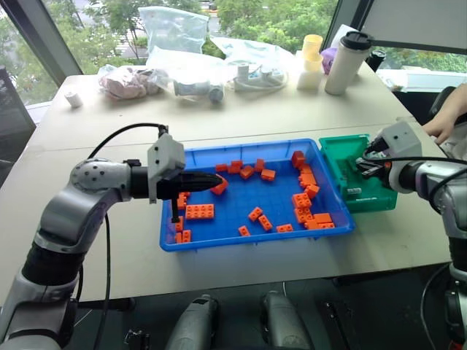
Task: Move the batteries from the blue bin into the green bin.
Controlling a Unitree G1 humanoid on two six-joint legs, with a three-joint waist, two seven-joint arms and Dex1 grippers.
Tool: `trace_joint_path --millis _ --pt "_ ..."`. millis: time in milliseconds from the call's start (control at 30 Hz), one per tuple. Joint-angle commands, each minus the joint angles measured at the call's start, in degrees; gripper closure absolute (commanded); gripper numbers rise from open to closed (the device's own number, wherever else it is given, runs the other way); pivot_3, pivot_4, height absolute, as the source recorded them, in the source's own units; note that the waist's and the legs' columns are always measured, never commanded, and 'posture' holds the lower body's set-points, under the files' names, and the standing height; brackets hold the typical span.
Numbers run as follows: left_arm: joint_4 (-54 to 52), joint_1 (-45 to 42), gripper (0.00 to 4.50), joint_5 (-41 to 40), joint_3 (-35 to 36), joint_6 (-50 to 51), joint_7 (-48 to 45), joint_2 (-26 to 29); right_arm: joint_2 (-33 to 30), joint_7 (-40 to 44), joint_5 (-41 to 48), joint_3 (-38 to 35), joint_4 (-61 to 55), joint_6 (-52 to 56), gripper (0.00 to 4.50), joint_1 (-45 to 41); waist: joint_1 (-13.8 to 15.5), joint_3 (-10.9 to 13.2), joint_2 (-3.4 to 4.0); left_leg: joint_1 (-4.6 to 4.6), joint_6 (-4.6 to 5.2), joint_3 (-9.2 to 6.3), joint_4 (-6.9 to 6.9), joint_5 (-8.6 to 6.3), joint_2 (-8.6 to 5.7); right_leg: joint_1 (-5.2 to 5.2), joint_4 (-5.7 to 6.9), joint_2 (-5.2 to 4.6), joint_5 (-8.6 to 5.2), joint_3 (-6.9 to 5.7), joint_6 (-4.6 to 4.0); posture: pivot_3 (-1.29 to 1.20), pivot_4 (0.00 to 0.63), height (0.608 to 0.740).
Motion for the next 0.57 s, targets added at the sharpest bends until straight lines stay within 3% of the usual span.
trace_joint_path --millis 33,100,167,400,567 --pt "-1.3 -1.6 4.5 -1.9 1.4 1.2 0.0 0.0 -2.1 1.6 1.7 -2.3 -4.2 -0.7 1.96 0.0 0.1 0.0 0.0 0.0 0.0 -0.01 0.01 0.0 0.0 0.01 -0.01 0.0 0.0 -0.01 0.0 0.0 0.15 0.74" --pt "-1.2 -1.8 4.5 -2.0 1.4 1.4 -0.2 0.2 -2.8 1.5 1.4 -2.2 -4.3 -1.1 0.8 -0.6 0.2 0.0 0.0 -0.01 0.0 0.0 0.03 0.0 -0.02 0.03 -0.02 -0.02 0.0 0.0 0.0 0.0 0.15 0.74" --pt "-1.0 -2.0 4.5 -2.0 1.4 1.4 -0.3 0.4 -3.8 1.8 1.0 -1.8 -4.3 -1.9 0.08 -0.9 0.3 0.0 0.0 0.0 0.0 0.0 0.03 0.0 -0.02 0.03 -0.02 -0.02 0.0 -0.01 0.0 0.0 0.15 0.74" --pt "-0.7 -2.9 4.5 -2.5 2.0 2.4 -1.2 1.6 -9.3 17.6 11.2 -5.8 -15.0 -9.7 0.08 3.6 0.2 0.0 0.0 0.0 0.03 -0.02 0.03 -0.02 -0.01 0.05 -0.04 0.0 -0.01 -0.04 0.01 0.0 0.15 0.74" --pt "-1.1 -2.5 4.5 -3.7 3.1 3.1 -1.6 2.5 -11.0 22.5 18.4 -6.6 -21.7 -8.3 0.08 5.0 0.2 0.0 0.0 0.02 0.03 -0.05 0.04 -0.02 0.01 0.1 -0.07 0.0 -0.01 -0.08 0.01 0.0 0.15 0.74"
